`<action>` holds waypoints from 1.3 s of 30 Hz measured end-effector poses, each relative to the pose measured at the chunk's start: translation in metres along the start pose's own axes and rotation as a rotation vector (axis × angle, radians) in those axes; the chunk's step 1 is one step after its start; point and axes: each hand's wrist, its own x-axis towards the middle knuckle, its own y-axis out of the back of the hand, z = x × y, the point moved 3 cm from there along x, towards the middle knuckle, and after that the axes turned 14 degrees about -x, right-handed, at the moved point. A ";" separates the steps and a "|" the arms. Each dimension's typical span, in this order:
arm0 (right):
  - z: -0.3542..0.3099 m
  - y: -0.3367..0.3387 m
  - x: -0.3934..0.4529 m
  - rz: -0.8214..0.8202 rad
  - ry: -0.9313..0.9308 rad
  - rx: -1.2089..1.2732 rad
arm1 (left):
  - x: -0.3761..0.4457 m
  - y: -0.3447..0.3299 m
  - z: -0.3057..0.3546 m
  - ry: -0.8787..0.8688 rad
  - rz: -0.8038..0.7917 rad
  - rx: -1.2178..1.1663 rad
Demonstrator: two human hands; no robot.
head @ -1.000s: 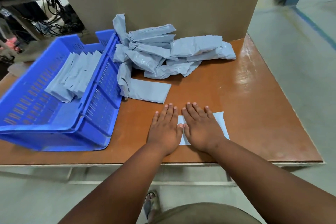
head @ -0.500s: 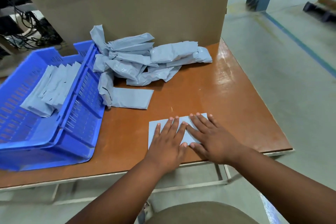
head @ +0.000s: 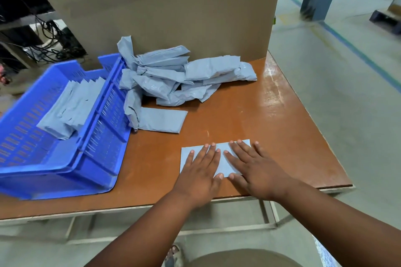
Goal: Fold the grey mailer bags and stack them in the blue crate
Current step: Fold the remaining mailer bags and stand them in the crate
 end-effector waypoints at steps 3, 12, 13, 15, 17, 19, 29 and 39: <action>-0.008 0.014 0.013 0.016 -0.009 0.014 | -0.003 0.009 -0.015 0.071 0.041 -0.062; -0.059 0.004 0.056 0.027 0.072 0.014 | -0.008 0.009 -0.041 0.122 0.044 -0.015; -0.059 0.002 0.055 0.025 0.068 0.011 | -0.008 0.009 -0.041 0.121 0.044 -0.014; -0.057 0.001 0.054 0.020 0.073 0.012 | -0.008 0.009 -0.040 0.115 0.040 -0.014; -0.054 0.003 0.053 0.008 0.064 0.012 | -0.010 0.010 -0.044 0.106 0.045 0.000; -0.047 0.004 0.050 -0.015 0.035 0.006 | -0.013 0.012 -0.051 0.120 0.038 0.011; 0.039 0.003 0.009 -0.121 -0.210 0.017 | -0.032 0.035 -0.086 0.330 0.049 -0.045; -0.014 0.003 0.038 -0.086 -0.176 0.044 | 0.027 0.012 -0.012 0.028 0.030 -0.062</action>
